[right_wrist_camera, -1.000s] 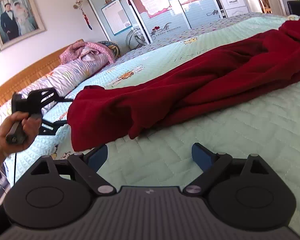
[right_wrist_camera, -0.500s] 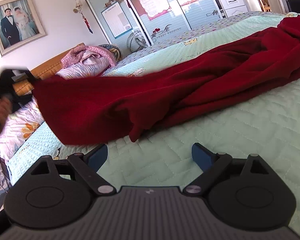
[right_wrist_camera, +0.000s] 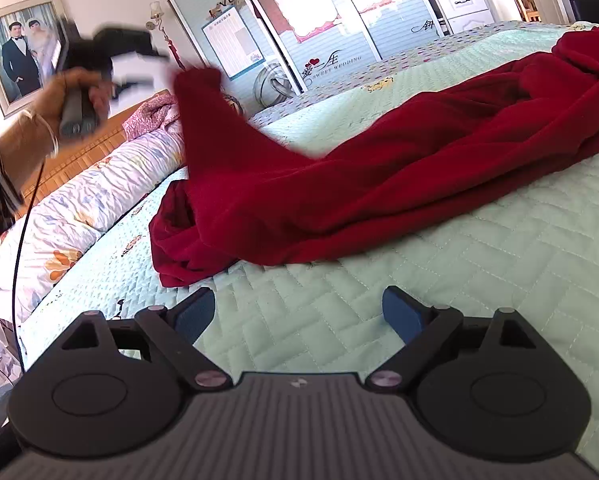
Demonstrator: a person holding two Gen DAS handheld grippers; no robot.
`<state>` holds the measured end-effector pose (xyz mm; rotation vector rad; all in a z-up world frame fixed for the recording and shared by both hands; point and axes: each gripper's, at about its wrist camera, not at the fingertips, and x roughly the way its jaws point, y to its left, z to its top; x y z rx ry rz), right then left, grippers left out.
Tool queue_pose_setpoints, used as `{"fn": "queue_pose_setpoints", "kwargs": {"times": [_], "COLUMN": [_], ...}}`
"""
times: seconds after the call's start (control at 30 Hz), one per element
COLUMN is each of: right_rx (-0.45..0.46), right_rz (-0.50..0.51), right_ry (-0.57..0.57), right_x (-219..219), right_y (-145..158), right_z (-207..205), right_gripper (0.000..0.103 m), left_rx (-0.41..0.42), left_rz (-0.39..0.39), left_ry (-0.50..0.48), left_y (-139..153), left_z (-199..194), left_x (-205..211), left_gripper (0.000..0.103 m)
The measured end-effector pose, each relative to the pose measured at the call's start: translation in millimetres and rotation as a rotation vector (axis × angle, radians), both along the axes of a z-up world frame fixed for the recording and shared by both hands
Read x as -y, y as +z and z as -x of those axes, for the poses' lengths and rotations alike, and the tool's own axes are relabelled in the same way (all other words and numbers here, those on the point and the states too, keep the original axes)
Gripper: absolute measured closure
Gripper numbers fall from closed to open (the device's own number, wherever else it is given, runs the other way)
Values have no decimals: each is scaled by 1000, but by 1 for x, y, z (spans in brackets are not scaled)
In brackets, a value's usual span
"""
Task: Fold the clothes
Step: 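Grasp the red sweater sleeve end with the left gripper and lift it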
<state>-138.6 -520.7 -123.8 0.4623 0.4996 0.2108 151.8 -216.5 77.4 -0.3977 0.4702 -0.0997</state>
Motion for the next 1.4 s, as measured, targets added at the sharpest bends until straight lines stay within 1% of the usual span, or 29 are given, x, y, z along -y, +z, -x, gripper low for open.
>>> {"fn": "queue_pose_setpoints", "kwargs": {"times": [0.03,0.13,0.2,0.3,0.33,0.4,0.47,0.5,0.57,0.6,0.63,0.67,0.73,0.87,0.97,1.0,1.17,1.2,1.23,1.27,1.33,1.4], "right_rx": [1,2,3,2,2,2,3,3,5,6,6,7,9,13,16,17,20,20,21,22,23,26], "right_rz": [-2,-6,-6,-5,-5,-5,-7,-9,-15,-20,-25,-29,-37,-52,-58,-59,-68,-70,-72,-76,-83,-91], "right_ry": [0,0,0,0,0,0,0,0,0,0,0,0,0,1,2,2,1,1,2,2,2,3], "right_x": [0,-1,-1,-3,-3,-2,-2,-2,-1,0,0,1,2,4,4,4,5,5,5,6,7,8], "right_y": [0,-1,-1,-1,-1,-1,-1,-1,-1,-1,-1,-1,-2,-3,-3,-3,-4,-4,-4,-4,-5,-5], "right_z": [1,2,2,2,2,3,3,3,3,3,3,3,3,3,3,4,3,3,3,3,3,3], "right_gripper": [12,12,12,12,12,12,12,12,12,12,12,12,12,12,12,12,12,12,12,12,12,12], "left_rx": [-40,-164,-281,-392,-403,-397,-391,-403,-438,-442,-437,-426,-386,-266,-162,-126,45,55,35,-14,-139,-270], "left_rz": [37,79,140,258,268,258,247,226,154,120,112,125,168,318,427,439,451,416,369,347,325,292], "left_ry": [12,5,-52,-129,-149,-182,-215,-232,-259,-257,-252,-250,-248,-291,-365,-383,-448,-435,-405,-384,-345,-300], "left_y": [-13,-53,-83,-118,-124,-130,-137,-141,-149,-152,-152,-148,-131,-68,-11,3,62,66,63,52,21,-19], "left_z": [3,24,39,60,66,77,88,91,92,92,93,94,100,124,143,148,174,176,175,173,169,176], "left_x": [-13,-43,-53,-54,-50,-40,-29,-21,-5,1,4,4,1,-13,-23,-23,-22,-20,-19,-21,-29,-40], "left_gripper": [49,41,41,41,41,38,38,40,73,83,84,84,85,86,86,87,87,87,87,87,86,86]}}
